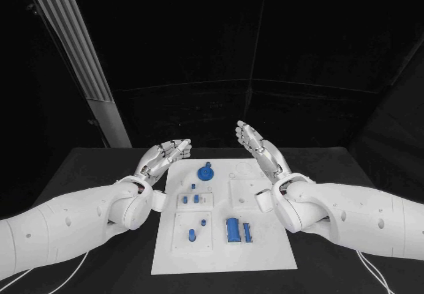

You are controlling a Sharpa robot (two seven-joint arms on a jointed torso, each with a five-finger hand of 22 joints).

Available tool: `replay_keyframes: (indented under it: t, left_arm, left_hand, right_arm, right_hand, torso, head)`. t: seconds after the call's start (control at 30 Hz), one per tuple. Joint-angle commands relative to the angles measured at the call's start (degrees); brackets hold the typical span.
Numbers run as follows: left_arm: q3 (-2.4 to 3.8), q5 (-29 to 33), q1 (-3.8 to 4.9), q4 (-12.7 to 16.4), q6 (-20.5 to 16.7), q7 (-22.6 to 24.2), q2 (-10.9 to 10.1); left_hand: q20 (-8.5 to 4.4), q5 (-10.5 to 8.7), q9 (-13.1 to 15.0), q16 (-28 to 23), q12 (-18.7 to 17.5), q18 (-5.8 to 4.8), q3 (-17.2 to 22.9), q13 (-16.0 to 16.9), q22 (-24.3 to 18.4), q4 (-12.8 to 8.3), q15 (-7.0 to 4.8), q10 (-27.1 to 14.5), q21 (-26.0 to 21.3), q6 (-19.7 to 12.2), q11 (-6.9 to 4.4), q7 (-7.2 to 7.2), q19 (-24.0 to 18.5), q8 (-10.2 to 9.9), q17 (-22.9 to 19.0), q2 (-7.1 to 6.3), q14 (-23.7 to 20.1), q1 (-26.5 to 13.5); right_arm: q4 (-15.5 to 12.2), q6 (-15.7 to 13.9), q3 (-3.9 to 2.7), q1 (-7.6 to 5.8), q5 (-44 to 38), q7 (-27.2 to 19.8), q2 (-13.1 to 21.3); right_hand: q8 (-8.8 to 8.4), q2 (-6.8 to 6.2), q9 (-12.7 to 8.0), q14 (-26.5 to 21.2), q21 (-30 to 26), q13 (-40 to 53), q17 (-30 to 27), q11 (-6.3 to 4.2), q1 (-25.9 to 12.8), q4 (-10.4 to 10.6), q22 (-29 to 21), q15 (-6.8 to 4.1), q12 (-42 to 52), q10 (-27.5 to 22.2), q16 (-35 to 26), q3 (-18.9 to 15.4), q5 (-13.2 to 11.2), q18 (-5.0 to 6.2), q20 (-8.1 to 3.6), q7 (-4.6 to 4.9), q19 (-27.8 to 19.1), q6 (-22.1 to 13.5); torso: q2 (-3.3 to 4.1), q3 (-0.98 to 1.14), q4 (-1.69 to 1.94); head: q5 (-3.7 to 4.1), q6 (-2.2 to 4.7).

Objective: Assemble the parts on the task board

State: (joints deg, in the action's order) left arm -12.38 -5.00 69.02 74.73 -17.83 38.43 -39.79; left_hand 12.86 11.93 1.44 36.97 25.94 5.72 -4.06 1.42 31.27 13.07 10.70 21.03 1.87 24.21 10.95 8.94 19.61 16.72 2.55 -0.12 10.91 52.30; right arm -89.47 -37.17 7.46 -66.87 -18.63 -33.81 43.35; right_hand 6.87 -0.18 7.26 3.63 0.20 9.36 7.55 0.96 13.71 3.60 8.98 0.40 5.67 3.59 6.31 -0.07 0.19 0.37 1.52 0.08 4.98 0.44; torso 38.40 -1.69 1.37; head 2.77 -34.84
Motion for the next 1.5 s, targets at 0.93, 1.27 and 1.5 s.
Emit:
replay_keyframes:
  t: [0.93, 1.27, 1.5]
  left_arm:
    - [12.38, 5.0, -8.86, 15.2, -26.3, -8.6, -4.9]
    - [12.38, 5.0, -8.86, 15.2, -26.3, -8.6, -4.9]
    - [12.38, 5.0, -8.86, 15.2, -26.3, -8.6, -4.9]
  left_hand:
    - [-12.86, -11.93, -1.4, -28.7, -20.1, -5.72, 4.1, -1.4, -24.3, -13.1, -10.7, -16.2, -1.9, -18.7, -10.95, -8.94, -15.3, -16.7, -2.6, 0.12, -10.9, -40.6]
    - [-12.86, -11.93, -1.4, -31.5, -25.9, -5.72, 4.1, -1.4, -26.7, -13.1, -10.7, -21.0, -1.9, -24.2, -10.95, -8.94, -19.6, -16.7, -2.6, 0.12, -10.9, -44.6]
    - [-12.86, -11.93, -1.4, -37.0, -25.9, -5.72, 4.1, -1.4, -31.3, -13.1, -10.7, -21.0, -1.9, -24.2, -10.95, -8.94, -19.6, -16.7, -2.6, 0.12, -10.9, -46.4]
  right_arm:
    - [-0.5, -6.9, -7.46, 6.71, 18.6, 4.0, 1.3]
    - [-0.5, -6.9, -7.46, 6.71, 18.6, 4.0, 1.3]
    - [-0.5, -6.9, -7.46, 6.71, 18.6, 4.0, 1.3]
  right_hand:
    - [-6.87, 0.18, -7.3, -3.6, -0.2, -9.4, -7.6, -0.96, -13.7, -3.6, -9.0, -0.4, -5.7, -3.6, -6.3, 0.1, -0.2, -0.37, -1.52, -0.08, -5.0, -0.4]
    - [-6.87, 0.18, -7.3, -3.6, -0.2, -9.4, -7.6, -0.96, -13.7, -3.6, -9.0, -0.4, -5.7, -3.6, -6.3, 0.1, -0.2, -0.37, -1.52, -0.08, -5.0, -0.4]
    - [-6.87, 0.18, -7.3, -3.6, -0.2, -9.4, -7.6, -0.96, -13.7, -3.6, -9.0, -0.4, -5.7, -3.6, -6.3, 0.1, -0.2, -0.37, -1.52, -0.08, -5.0, -0.4]
  torso:
    - [-7.22, 1.69, -1.37]
    - [-7.22, 1.69, -1.37]
    - [-7.22, 1.69, -1.37]
  head:
    - [-2.77, 0.46]
    - [-2.77, 0.46]
    - [-2.77, 0.46]
